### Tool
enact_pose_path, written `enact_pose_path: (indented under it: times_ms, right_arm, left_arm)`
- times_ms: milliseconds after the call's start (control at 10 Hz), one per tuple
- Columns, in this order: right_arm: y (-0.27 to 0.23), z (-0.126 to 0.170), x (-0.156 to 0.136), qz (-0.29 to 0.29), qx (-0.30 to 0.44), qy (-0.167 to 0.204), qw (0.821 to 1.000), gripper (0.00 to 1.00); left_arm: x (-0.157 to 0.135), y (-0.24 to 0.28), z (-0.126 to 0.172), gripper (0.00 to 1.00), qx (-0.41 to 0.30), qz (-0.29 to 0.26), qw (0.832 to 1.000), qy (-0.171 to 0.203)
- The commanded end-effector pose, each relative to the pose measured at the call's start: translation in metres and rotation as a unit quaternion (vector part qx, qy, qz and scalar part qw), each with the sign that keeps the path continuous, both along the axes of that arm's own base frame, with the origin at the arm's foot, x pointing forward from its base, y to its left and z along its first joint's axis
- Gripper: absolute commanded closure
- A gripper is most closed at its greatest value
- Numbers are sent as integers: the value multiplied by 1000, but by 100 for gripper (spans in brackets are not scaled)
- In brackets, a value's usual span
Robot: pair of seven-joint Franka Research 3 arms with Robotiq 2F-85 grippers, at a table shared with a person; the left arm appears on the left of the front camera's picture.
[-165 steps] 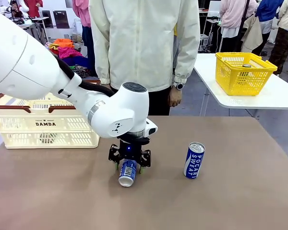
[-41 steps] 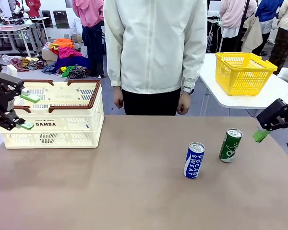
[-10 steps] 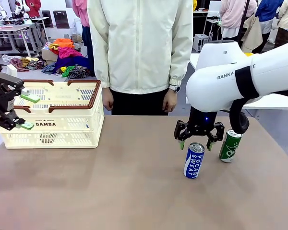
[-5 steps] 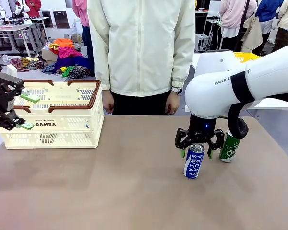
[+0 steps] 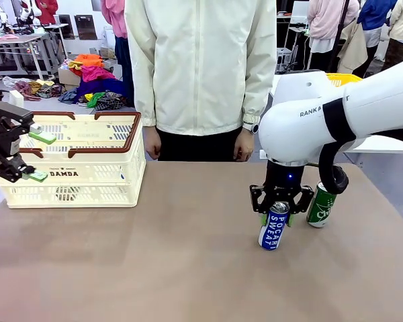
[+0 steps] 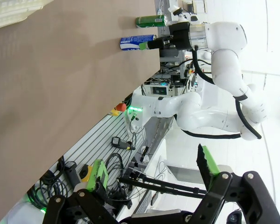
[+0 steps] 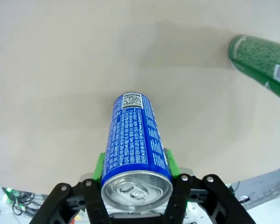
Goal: Place the drinks into the Shopping basket.
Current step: Pick up one drink and place it into the Shopping basket.
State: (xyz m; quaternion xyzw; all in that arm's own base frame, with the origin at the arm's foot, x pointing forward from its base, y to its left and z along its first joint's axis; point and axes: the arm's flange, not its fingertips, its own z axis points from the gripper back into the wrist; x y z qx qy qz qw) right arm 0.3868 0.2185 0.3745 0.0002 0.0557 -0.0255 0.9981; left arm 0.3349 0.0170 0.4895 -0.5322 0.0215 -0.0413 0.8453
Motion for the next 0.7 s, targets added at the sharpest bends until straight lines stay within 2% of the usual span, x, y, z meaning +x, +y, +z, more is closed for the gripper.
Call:
enact_pose_path:
  times_ms: [0,300,600]
  right_arm:
    - [1,2,0,7,5,-9,1000,100]
    - [5,11,-1,24,11,-15,1000,100]
    - [39,86,9,66,51,-54,995,100]
  left_arm:
    - [-2,2,2,0,0,-3,1000,1]
    - [-2,2,2,0,0,-3,1000,1]
    - [-2,2,2,0,0,-3,1000,1]
